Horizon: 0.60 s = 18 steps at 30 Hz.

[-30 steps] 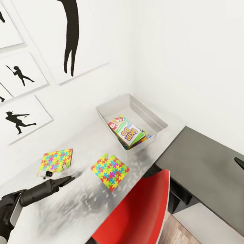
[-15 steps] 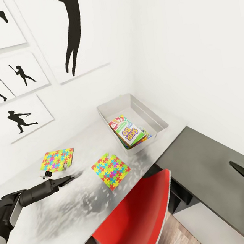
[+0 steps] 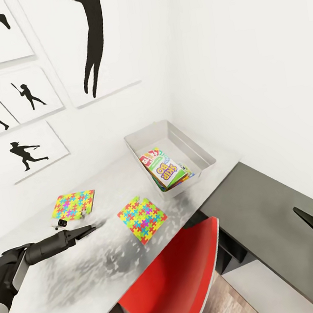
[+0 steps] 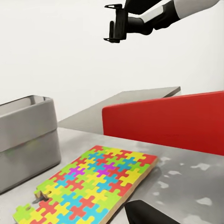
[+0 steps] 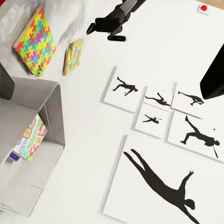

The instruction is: Put all the toys in the child's room - the three board games (two on the bed and one on the table), the two jigsaw puzzles on the table, and the tennis ball on the table - inside the toy box on the table in the child's room.

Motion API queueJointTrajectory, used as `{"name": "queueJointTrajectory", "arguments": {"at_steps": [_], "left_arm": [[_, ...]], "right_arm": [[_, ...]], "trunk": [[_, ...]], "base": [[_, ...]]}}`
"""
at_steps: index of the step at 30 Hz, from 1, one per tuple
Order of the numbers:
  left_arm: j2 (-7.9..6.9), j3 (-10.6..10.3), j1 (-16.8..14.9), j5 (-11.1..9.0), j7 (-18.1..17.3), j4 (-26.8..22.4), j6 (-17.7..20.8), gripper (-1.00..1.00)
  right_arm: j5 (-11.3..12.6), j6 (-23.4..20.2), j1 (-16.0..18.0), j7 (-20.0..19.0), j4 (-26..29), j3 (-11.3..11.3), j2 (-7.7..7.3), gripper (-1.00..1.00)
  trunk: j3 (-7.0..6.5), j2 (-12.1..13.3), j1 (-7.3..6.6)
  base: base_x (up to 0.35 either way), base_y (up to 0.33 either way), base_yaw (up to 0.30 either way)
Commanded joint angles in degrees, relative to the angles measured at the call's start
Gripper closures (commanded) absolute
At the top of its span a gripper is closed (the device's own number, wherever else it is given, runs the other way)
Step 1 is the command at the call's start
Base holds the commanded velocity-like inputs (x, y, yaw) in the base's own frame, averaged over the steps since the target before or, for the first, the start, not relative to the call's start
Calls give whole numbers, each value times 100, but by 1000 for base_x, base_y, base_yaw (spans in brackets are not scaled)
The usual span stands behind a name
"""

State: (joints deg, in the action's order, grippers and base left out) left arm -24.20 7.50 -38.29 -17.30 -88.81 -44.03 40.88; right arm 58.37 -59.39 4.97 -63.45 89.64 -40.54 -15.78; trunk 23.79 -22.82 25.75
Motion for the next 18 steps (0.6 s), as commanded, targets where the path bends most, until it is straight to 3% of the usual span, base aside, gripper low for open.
{"name": "queueJointTrajectory", "arguments": {"at_steps": [1, 18], "left_arm": [[0, -2, -3, -1, -18, -1, 62, -100], [-1, 4, -3, -10, -31, -1, 52, -100]], "right_arm": [[-10, -20, 4, -19, 0, -5, 0, -100], [-10, -13, 4, -58, 18, -7, 8, -100]], "trunk": [[9, -9, 3], [-116, -9, 3]], "base": [[0, 0, 0], [0, 0, 0]]}}
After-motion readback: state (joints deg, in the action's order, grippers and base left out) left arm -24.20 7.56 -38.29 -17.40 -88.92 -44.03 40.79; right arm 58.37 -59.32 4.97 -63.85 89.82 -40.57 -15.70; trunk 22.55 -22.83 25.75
